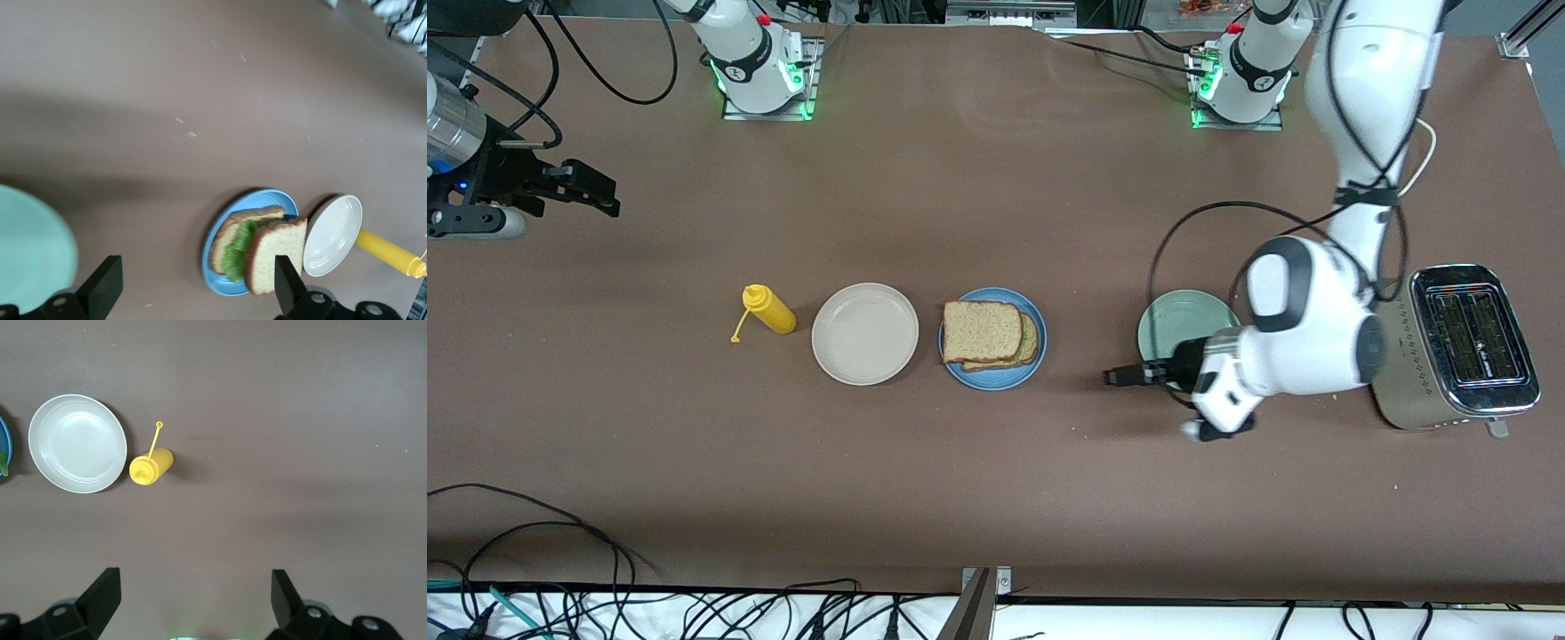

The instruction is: Make sandwich in blue plate with both arms

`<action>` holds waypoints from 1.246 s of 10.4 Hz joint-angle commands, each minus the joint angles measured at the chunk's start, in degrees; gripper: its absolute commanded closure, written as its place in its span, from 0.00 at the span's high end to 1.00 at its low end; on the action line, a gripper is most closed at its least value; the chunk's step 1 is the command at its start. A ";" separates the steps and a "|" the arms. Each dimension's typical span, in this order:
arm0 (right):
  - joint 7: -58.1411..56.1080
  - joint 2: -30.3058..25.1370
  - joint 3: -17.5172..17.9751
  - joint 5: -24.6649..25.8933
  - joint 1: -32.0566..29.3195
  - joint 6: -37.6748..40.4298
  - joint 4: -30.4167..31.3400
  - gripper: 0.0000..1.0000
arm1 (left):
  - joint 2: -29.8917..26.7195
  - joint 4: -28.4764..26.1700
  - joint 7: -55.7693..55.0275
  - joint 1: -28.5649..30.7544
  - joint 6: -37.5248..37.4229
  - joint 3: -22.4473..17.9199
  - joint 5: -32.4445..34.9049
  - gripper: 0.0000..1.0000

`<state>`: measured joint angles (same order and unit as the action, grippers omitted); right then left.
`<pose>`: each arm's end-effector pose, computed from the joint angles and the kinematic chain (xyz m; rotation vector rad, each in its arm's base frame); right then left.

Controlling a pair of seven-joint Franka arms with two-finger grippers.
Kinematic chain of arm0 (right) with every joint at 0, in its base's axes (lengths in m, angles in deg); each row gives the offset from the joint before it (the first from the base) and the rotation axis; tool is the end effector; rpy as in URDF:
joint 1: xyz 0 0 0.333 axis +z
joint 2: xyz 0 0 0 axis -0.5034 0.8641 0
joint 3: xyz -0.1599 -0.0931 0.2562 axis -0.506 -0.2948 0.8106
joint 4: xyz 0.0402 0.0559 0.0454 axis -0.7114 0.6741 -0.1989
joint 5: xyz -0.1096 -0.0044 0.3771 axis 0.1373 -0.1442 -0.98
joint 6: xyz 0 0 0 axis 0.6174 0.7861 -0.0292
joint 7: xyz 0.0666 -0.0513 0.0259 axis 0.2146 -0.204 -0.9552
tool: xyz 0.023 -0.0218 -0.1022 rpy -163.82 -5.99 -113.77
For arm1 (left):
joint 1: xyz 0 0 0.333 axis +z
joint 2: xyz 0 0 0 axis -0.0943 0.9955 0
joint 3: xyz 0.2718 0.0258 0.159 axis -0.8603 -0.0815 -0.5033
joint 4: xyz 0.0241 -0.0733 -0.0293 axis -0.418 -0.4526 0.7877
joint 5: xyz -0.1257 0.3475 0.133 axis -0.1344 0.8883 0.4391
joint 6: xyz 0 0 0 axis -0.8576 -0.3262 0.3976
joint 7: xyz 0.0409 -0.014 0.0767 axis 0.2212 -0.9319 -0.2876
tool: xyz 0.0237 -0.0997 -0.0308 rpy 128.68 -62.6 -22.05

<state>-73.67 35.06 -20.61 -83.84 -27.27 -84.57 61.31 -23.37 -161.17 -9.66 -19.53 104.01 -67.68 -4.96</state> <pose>0.5461 0.0200 0.5826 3.1254 0.0239 -0.1347 0.6944 -0.1947 0.3318 2.5327 0.2831 -0.2068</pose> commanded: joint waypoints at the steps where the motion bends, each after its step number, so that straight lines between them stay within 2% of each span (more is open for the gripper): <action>1: 0.66 0.43 0.05 -0.63 0.03 1.14 -1.34 1.00 | -11.77 -8.92 2.68 7.59 -0.60 0.64 2.50 1.00; 3: 0.58 0.43 0.05 -0.63 0.03 1.23 -1.34 1.00 | -16.79 -11.48 2.68 9.63 -0.69 0.47 6.00 1.00; 5: 0.57 0.43 0.05 -0.63 -0.06 1.23 -1.34 1.00 | -22.06 -13.07 2.68 9.81 -0.95 0.38 14.59 1.00; 6: 0.57 0.43 0.05 -0.63 0.03 1.23 -1.34 1.00 | -24.35 -12.98 2.68 9.72 -3.22 0.38 19.85 1.00; 10: 0.57 0.43 0.05 -0.63 -0.06 1.23 -1.34 1.00 | -32.79 -12.72 2.68 9.46 -12.53 0.46 32.71 1.00; 13: 0.57 0.43 -0.04 -0.63 -0.06 1.32 -1.34 1.00 | -36.84 -11.84 2.59 9.11 -19.22 0.64 38.87 1.00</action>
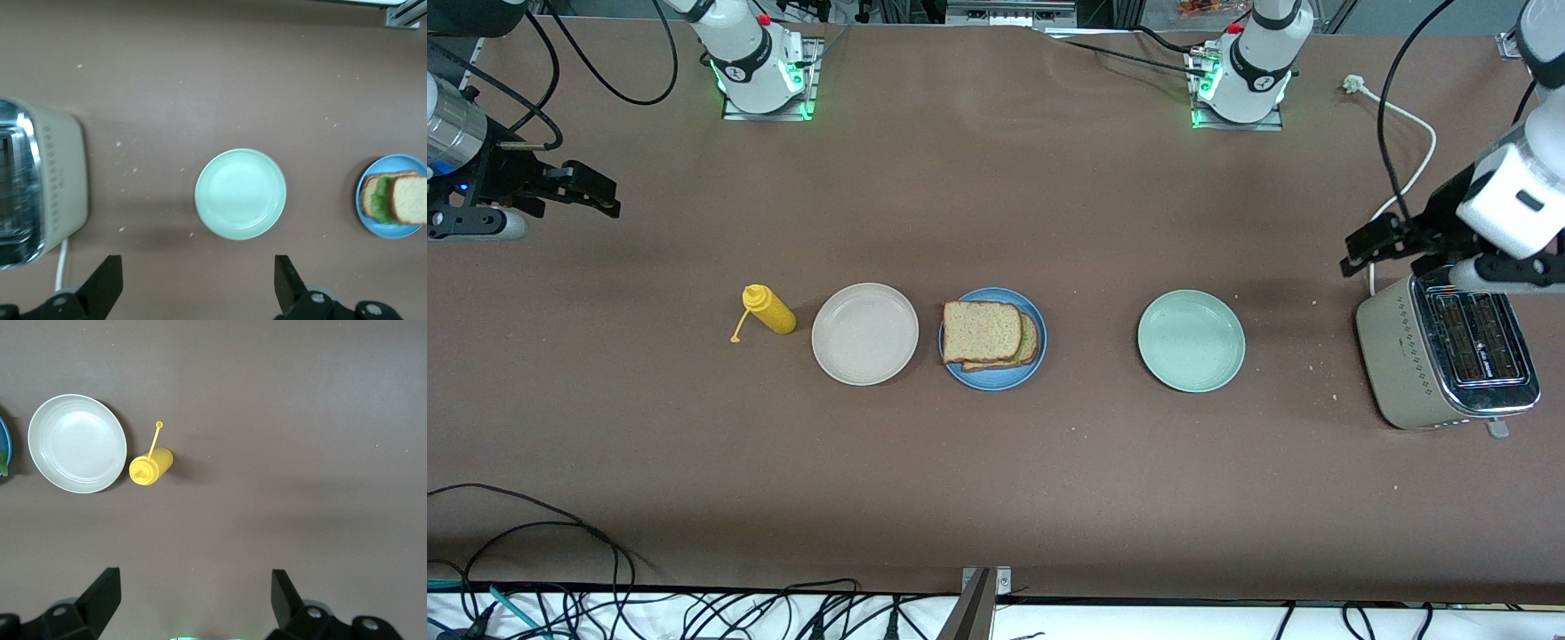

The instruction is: Make sandwich in blue plate with both arms

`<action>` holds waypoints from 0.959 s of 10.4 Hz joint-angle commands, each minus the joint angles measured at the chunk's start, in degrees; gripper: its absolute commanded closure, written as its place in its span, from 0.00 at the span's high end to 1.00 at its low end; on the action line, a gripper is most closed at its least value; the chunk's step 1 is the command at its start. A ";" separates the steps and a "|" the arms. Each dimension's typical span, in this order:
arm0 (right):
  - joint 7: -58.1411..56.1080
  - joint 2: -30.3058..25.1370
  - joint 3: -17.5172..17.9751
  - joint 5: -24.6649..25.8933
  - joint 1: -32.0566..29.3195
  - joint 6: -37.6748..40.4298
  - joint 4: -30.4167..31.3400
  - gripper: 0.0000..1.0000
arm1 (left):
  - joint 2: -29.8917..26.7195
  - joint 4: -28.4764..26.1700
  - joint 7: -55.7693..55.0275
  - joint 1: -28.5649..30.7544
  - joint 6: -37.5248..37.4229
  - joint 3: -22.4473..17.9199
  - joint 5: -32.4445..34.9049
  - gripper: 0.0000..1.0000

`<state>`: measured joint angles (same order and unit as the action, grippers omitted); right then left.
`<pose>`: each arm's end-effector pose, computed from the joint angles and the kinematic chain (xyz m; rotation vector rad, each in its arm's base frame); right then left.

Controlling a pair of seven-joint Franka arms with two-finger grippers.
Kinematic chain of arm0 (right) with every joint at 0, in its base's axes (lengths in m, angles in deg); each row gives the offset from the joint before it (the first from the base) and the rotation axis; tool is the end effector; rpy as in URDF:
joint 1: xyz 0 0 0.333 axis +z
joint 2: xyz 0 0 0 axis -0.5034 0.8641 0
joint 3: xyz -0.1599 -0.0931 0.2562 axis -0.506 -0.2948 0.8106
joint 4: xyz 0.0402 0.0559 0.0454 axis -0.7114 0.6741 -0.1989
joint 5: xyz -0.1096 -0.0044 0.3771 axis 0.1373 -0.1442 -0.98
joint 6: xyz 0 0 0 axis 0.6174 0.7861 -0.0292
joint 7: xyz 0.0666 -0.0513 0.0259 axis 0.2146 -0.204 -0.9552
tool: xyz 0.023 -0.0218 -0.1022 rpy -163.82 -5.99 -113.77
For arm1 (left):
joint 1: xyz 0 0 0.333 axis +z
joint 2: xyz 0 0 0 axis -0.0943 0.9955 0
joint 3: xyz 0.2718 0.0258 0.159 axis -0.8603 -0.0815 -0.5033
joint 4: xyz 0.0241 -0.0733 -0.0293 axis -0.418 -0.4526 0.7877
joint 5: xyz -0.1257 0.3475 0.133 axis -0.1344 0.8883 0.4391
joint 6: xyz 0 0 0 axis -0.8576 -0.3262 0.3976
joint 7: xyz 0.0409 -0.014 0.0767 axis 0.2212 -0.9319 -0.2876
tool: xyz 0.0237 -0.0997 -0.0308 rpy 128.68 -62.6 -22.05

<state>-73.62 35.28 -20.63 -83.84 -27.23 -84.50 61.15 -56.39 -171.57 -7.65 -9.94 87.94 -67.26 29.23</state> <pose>0.5471 0.0202 0.5817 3.1250 0.0231 -0.1382 0.5833 -0.0402 0.5891 3.0383 0.0752 0.0705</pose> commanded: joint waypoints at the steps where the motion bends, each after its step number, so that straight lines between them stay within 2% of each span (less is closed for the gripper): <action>1: 0.53 0.21 -0.02 -0.63 -0.10 1.25 -1.19 1.00 | -4.88 -1.44 0.41 -0.65 -4.30 0.30 6.27 1.00; 3: 0.53 0.21 -0.02 -0.63 -0.10 1.25 -1.19 1.00 | -5.77 -1.18 -0.72 -0.83 -8.07 0.66 8.03 1.00; 6: 0.53 0.21 -0.02 -0.63 -0.10 1.25 -1.19 1.00 | -5.59 2.16 -0.91 -0.74 -15.10 -0.05 8.04 1.00; 10: 0.62 0.21 -0.02 -0.63 -0.10 1.25 -1.19 1.00 | -3.31 5.23 -0.03 -0.66 -16.79 -0.05 9.26 1.00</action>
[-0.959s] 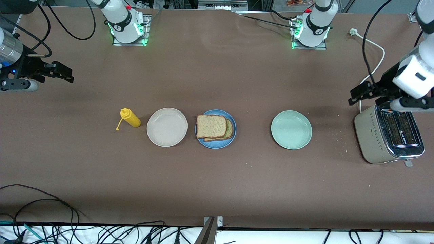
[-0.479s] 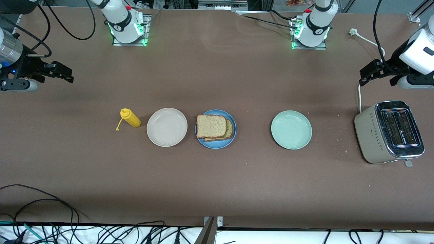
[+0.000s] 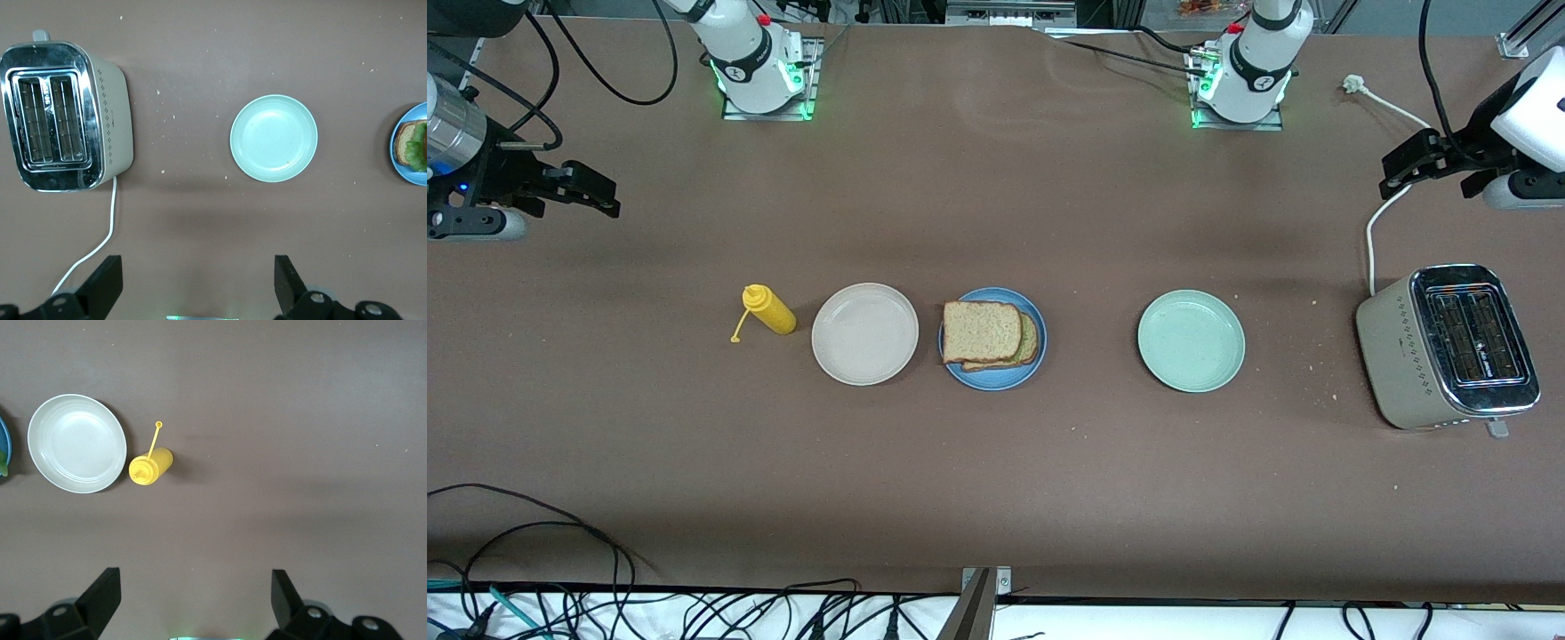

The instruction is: Make sandwich in blue plate with both arms

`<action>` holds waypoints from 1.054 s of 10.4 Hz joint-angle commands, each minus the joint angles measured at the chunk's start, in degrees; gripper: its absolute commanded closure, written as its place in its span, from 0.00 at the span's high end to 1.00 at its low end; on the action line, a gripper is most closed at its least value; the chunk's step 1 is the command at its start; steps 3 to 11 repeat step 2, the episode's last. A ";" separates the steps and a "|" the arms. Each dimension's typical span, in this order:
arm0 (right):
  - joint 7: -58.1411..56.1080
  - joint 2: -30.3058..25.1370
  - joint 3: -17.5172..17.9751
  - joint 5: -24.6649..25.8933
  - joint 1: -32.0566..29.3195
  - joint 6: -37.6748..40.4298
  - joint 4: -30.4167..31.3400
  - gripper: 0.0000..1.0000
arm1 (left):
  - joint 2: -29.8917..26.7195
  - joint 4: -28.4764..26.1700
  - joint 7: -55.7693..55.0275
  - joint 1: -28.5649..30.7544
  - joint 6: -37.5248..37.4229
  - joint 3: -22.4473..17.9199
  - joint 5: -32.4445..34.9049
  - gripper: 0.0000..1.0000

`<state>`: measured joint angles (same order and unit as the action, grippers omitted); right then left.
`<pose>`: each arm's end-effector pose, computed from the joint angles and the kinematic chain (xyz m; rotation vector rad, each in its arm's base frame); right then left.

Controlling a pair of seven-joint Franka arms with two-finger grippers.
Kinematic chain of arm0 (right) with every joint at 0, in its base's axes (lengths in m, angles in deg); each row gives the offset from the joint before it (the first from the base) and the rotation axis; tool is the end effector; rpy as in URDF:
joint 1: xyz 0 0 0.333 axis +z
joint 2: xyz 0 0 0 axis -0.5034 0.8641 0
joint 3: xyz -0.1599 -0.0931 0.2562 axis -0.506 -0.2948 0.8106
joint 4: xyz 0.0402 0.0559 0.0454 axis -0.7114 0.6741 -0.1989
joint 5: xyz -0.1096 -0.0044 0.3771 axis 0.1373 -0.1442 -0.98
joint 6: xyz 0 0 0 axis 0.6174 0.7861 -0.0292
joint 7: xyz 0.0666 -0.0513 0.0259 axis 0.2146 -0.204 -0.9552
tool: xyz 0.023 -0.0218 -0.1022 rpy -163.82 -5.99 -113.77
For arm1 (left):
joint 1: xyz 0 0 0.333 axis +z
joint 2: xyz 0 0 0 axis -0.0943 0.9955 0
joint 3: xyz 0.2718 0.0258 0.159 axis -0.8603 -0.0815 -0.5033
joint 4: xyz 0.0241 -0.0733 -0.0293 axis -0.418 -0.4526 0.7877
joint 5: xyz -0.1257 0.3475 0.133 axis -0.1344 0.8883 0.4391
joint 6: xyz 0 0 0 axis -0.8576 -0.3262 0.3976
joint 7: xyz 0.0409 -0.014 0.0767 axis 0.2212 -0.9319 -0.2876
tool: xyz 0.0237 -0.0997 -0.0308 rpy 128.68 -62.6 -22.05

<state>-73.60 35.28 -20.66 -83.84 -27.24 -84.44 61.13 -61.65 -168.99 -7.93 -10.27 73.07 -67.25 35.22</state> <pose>0.5470 0.0198 0.5817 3.1250 0.0215 -0.1393 0.5316 -0.0301 0.6386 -3.1306 -0.0580 0.1078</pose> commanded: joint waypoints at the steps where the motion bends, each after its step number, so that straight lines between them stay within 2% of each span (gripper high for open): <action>1: 0.50 0.21 0.01 -0.63 -0.09 1.19 -1.17 1.00 | 2.91 3.97 0.25 -0.24 -2.52 0.03 3.72 1.00; 11: 0.59 0.21 0.01 -0.63 -0.09 1.27 -1.17 1.00 | 3.44 4.85 0.25 -0.07 -3.14 -0.06 3.63 1.00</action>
